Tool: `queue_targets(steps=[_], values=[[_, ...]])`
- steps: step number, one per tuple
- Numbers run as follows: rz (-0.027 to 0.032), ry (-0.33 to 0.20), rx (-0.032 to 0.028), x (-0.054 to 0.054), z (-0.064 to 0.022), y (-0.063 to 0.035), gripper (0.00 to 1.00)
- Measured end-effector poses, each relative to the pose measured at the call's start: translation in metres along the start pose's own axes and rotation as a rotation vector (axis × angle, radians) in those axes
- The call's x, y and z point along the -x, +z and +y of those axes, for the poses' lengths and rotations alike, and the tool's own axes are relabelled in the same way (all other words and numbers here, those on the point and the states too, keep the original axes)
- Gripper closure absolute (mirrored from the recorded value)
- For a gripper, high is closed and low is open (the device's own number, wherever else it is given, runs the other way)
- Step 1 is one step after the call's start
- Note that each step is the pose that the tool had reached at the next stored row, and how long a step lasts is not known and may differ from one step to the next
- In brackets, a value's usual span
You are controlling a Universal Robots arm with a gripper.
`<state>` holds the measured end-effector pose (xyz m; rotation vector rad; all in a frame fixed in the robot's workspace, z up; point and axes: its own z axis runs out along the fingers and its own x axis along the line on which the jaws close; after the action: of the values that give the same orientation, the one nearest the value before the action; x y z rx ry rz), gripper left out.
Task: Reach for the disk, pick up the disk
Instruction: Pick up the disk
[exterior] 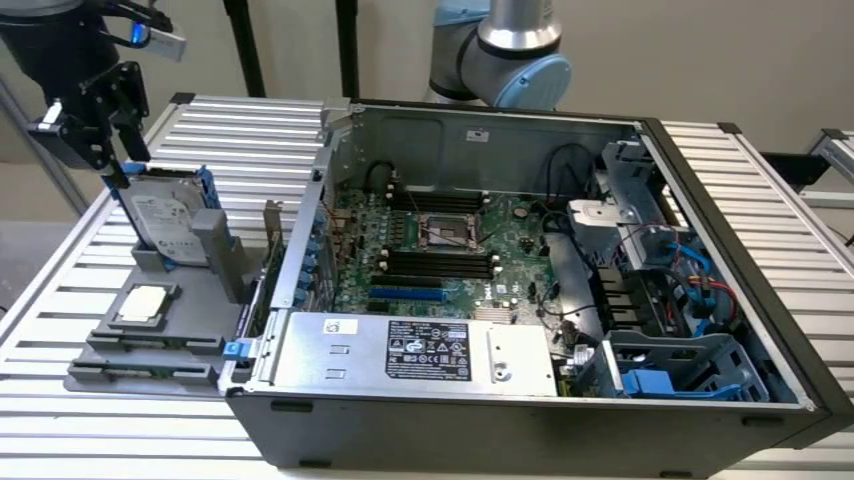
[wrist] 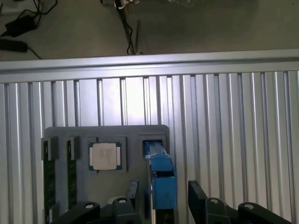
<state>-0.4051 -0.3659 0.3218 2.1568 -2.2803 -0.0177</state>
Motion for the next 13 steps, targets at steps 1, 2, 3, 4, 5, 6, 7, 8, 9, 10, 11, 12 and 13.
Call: queue_targets(steps=[1,2,3,4,5,6,7,8,9,10,11,12,13], values=[[0.0,-0.001,0.0,0.0,0.0,0.0019,0.46],[0.0,-0.002,0.0,0.0,-0.0001,0.0037,0.46],[0.0,-0.003,0.0001,0.0,-0.0001,0.0055,0.46],[0.0001,-0.005,0.0001,0.0,-0.0001,0.0072,0.46],[0.0001,-0.006,0.0001,0.0,-0.0001,0.0091,0.46],[0.0001,-0.008,0.0001,0.0,-0.0001,0.0108,0.46],[0.0001,-0.009,0.0,0.0,-0.0001,0.0125,0.46],[0.0001,-0.011,0.0001,0.0,-0.0001,0.014,0.46],[0.0001,-0.012,0.0001,0.0,0.0,0.0154,0.46],[0.0001,-0.013,0.0001,0.0,0.0001,0.0166,0.46],[0.0001,-0.014,0.0,0.0,0.0002,0.0177,0.46],[0.0002,-0.015,-0.0002,0.0,0.0003,0.0187,0.46],[0.0001,-0.015,-0.0006,0.0,0.0005,0.0198,0.46]])
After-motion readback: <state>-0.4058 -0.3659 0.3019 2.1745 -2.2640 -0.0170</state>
